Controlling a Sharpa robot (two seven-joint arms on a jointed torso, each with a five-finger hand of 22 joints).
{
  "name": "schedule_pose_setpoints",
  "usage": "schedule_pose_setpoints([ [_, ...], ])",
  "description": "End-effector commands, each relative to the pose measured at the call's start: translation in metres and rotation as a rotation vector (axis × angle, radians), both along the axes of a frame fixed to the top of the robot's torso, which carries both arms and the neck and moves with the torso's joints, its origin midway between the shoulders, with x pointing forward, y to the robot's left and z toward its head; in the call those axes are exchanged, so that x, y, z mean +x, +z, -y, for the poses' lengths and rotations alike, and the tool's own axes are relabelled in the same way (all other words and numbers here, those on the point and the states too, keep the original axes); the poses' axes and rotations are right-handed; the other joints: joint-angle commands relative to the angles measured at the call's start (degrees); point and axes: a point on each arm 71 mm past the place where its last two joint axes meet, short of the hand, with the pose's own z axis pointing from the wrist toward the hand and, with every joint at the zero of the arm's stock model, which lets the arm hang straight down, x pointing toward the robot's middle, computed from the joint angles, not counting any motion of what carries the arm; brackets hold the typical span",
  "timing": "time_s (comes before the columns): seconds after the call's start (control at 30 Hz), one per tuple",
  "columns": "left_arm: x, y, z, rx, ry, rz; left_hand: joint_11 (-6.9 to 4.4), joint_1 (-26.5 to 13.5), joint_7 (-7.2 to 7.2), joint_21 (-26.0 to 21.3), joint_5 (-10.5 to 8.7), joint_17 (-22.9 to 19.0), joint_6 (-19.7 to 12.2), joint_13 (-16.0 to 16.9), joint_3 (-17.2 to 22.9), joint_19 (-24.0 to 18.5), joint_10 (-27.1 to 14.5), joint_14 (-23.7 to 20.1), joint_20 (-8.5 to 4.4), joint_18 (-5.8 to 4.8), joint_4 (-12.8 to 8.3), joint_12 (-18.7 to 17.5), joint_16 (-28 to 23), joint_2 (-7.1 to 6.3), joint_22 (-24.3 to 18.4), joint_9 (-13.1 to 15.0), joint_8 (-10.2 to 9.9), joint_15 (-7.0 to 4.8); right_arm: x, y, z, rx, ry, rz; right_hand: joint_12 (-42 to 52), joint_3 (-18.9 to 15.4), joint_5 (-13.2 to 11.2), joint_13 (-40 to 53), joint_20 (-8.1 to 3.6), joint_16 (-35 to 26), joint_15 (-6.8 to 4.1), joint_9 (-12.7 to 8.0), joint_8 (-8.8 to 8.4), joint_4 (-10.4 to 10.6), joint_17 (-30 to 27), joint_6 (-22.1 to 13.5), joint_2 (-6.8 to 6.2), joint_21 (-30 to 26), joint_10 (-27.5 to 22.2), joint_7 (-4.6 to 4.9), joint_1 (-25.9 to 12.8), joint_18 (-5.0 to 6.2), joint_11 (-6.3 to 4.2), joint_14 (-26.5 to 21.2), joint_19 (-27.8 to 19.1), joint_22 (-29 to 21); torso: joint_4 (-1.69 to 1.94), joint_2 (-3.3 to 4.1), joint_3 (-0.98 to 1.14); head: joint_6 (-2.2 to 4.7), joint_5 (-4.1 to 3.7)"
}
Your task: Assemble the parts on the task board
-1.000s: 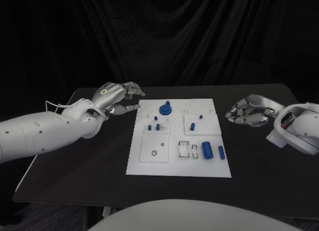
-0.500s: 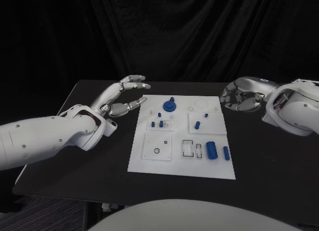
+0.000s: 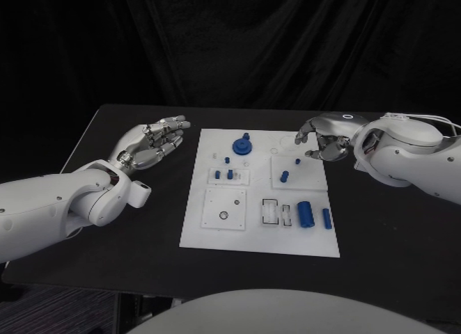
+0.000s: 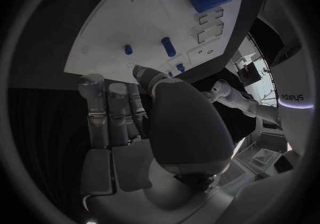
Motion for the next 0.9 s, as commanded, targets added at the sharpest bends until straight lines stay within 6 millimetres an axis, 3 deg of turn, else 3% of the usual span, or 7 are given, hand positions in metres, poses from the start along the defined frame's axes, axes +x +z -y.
schedule_pose_setpoints([
  [0.03, -0.002, 0.013, 0.000, -0.245, -0.047, 0.078, -0.04, -1.4, -0.06, -0.3, 0.26, -0.1, -1.6, -0.1, -0.4, -1.1, -0.6, -0.8, 0.23, 1.42, 2.5, -1.0, -0.6, -0.19, -1.9, -0.6, -0.3, -0.23, -0.001, -0.004, 0.002, -0.027, -0.007, 0.012, -0.5, -0.5, -0.8, -0.8, 0.23, -0.1, 0.48, -0.4, -0.59, 0.1, -0.1, -0.1, -0.04, -0.3, -0.3, -0.10, -0.3, 0.58, -0.14, 0.1, 0.2, 4.4, 1.08, 0.45, -0.82, 0.00, -0.92],
  [0.13, -0.003, 0.014, 0.000, -0.270, -0.048, 0.075, -0.43, -1.0, -0.12, -0.4, 0.90, -0.3, -1.6, -0.1, -0.1, -2.0, -1.0, -1.5, 0.67, 2.14, 3.5, -1.7, -1.2, -0.34, -3.7, -0.8, -0.2, -0.66, -0.003, -0.010, 0.003, -0.032, -0.006, -0.004, -0.8, -1.1, -1.4, -2.0, 0.30, 0.0, 0.55, -1.0, -1.30, 0.2, -0.2, 0.7, 0.18, -0.1, 0.8, -0.26, -0.2, 0.49, -0.20, 0.2, 0.5, 4.5, 0.93, 0.33, -1.05, 0.00, -1.18],
  [0.3, -0.005, 0.015, 0.000, -0.293, -0.054, 0.068, -0.06, 2.1, 0.20, -0.3, 6.40, -0.3, -0.9, -0.1, 4.8, -2.3, -0.7, -1.5, 1.66, 3.57, -1.8, -1.8, -1.4, -1.00, -5.0, -1.0, -0.1, -0.87, -0.005, -0.020, 0.004, -0.028, -0.006, -0.016, -1.0, -1.4, -1.5, -3.1, 0.40, 0.2, 0.69, -1.4, -1.68, 0.5, -0.3, 1.9, 0.50, -0.1, 2.4, -0.22, -0.3, 0.44, -0.30, 0.3, 0.8, 4.5, 0.72, 0.15, -1.20, 0.00, -1.43],
  [0.4, -0.004, 0.015, -0.002, -0.291, -0.048, 0.063, 0.28, 2.0, 0.51, 0.1, 6.89, -0.2, 1.2, 0.0, 14.5, -1.5, 0.1, -0.9, 2.04, 3.80, -10.7, -1.3, -1.1, -0.29, -4.4, -0.6, 0.2, -0.57, -0.004, -0.027, 0.004, -0.025, -0.008, -0.018, -1.1, -1.4, -1.4, -3.5, 0.46, 0.3, 0.78, -1.5, -1.92, 0.5, -0.4, 2.2, 0.58, 0.0, 2.9, -0.22, -0.2, 0.41, -0.30, 0.4, 0.9, 4.6, 0.65, 0.04, -1.24, 0.00, -1.29],
  [0.57, -0.002, 0.014, -0.007, -0.285, -0.028, 0.062, -0.04, 1.3, 0.53, 0.7, 9.71, 0.0, 1.6, 0.1, 20.6, -0.7, 0.8, 0.0, 1.89, 3.63, -15.6, -0.2, -0.5, 0.82, -2.9, -0.5, 0.3, -0.52, -0.003, -0.032, 0.006, -0.024, -0.011, -0.020, -1.5, -1.3, -1.1, -4.3, 0.51, 0.1, 0.81, -1.8, -2.15, 0.4, -0.7, 2.9, 0.64, -0.4, 3.6, -0.20, 0.2, 0.48, -0.28, 0.2, 0.9, 4.5, 0.64, -0.12, -1.28, 0.00, -1.13],
  [0.67, 0.000, 0.013, -0.009, -0.326, -0.007, 0.046, 0.39, -2.1, 0.77, 0.8, 2.90, 0.0, 1.2, 0.1, 18.0, -0.6, 0.8, 0.2, 2.19, 3.49, -11.6, -0.4, -0.4, 1.14, -2.8, -0.6, 0.2, -0.10, -0.003, -0.034, 0.007, -0.025, -0.013, -0.022, -1.5, -1.3, -1.1, -4.8, 0.54, 0.1, 0.85, -1.9, -2.30, 0.4, -0.8, 3.4, 0.62, -0.3, 4.3, -0.22, 0.2, 0.46, -0.30, 0.2, 1.0, 4.6, 0.57, -0.24, -1.29, 0.00, -1.11],
  [0.9, 0.003, 0.012, -0.010, -0.404, 0.017, 0.009, 0.94, -6.6, 0.93, 0.4, -4.65, 0.2, -1.8, 0.1, 11.8, -0.5, 0.5, 0.5, 3.01, 3.50, 0.0, -0.9, 0.1, 0.53, -3.6, -1.3, 0.0, 0.70, -0.003, -0.037, 0.008, -0.025, -0.019, -0.023, -1.9, -1.3, -1.1, -5.7, 0.56, 0.4, 0.87, -2.1, -2.53, 0.6, -0.8, 4.4, 0.73, 0.1, 5.7, -0.17, 0.1, 0.37, -0.37, 0.5, 1.4, 4.7, 0.42, -0.34, -1.19, 0.00, -1.23],
])
